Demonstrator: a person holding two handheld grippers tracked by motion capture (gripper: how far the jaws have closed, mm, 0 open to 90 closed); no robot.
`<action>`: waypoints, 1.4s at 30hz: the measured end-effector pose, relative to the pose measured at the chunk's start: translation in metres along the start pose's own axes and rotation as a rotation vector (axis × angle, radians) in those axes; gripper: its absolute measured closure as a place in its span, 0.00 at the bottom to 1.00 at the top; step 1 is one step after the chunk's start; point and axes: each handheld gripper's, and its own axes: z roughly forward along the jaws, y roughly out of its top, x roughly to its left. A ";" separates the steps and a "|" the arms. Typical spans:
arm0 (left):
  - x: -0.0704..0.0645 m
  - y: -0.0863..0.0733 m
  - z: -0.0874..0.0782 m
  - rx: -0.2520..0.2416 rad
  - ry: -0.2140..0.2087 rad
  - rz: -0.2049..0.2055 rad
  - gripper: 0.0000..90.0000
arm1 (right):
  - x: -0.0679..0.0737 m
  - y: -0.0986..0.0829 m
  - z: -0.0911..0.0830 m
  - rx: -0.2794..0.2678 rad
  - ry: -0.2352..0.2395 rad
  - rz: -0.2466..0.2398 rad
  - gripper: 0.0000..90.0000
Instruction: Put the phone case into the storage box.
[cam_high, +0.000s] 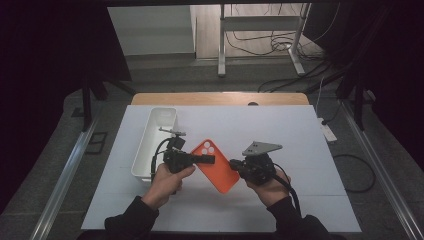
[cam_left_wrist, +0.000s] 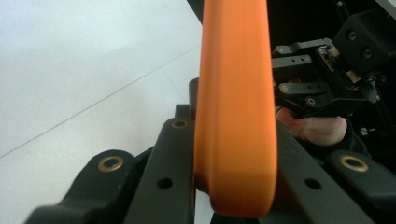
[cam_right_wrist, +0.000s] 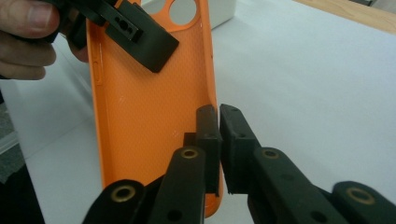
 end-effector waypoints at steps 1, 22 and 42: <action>0.000 0.000 0.000 0.000 0.000 0.000 0.95 | 0.000 0.000 0.000 0.000 0.000 0.000 0.93; -0.009 0.003 -0.011 0.052 0.030 0.161 0.94 | -0.015 -0.005 -0.010 0.027 0.111 0.071 0.03; -0.019 0.002 -0.008 0.105 -0.031 0.286 0.94 | -0.004 -0.007 -0.001 0.040 0.202 0.057 0.00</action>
